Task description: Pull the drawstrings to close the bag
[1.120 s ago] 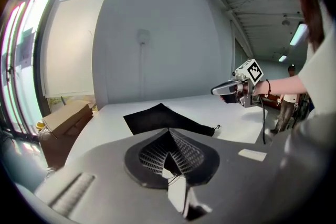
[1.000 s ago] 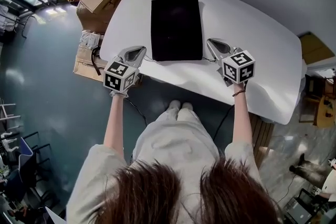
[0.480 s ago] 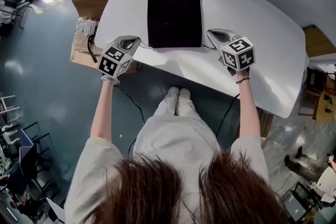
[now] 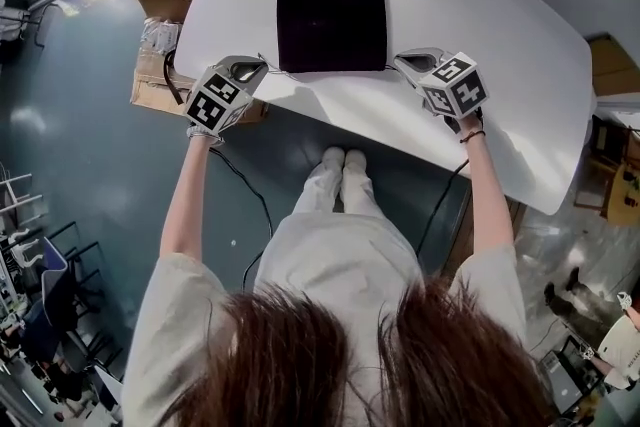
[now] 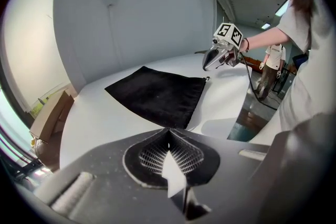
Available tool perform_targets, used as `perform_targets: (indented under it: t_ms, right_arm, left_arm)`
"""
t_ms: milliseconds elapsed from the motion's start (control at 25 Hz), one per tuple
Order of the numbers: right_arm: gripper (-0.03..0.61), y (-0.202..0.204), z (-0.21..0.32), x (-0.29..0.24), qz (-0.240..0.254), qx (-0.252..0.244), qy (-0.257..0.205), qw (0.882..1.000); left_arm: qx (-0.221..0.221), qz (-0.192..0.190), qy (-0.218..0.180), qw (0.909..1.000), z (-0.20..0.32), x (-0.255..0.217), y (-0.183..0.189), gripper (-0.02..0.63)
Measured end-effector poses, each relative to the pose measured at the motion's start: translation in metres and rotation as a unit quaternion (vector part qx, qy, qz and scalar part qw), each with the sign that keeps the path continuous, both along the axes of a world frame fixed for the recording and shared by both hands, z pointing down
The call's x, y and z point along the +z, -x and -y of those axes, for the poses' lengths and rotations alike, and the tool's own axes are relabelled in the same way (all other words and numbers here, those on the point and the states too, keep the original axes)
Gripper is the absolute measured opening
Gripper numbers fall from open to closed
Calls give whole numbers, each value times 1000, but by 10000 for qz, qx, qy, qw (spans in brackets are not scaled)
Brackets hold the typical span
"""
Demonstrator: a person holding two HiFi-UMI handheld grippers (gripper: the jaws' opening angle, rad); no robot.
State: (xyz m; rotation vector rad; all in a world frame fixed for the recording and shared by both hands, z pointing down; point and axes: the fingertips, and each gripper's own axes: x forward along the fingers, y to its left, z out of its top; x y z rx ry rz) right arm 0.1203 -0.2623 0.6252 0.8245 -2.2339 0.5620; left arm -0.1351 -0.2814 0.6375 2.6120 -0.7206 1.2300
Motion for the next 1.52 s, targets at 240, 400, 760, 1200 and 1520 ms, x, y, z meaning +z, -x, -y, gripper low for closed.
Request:
perform_targets:
  t_ms: [240,400,760,1200,1520]
  right_arm:
    - [48,-1,-9,15,-290,-281,131,9991]
    - [92,-1,-13,23,-507,-486,214,9973]
    - [151,-1,-14,37,-963,-845,372,9911]
    - [166,3,-14,44,-1189,-1101,535,9853]
    - [135,5,-12,49,-1542,-1337,531,9775]
  left_arm:
    - [12,25,66,10000,-2,11,-2,25]
    - [172,111,74,9998,-2,16,-6,55]
    - [1165,823,-3,9898,-7,30,-13,119]
    - [1883,1298,-108,9734,-2,38,-18,172]
    - [2059,1203,397,9703,-5,43,-18,133]
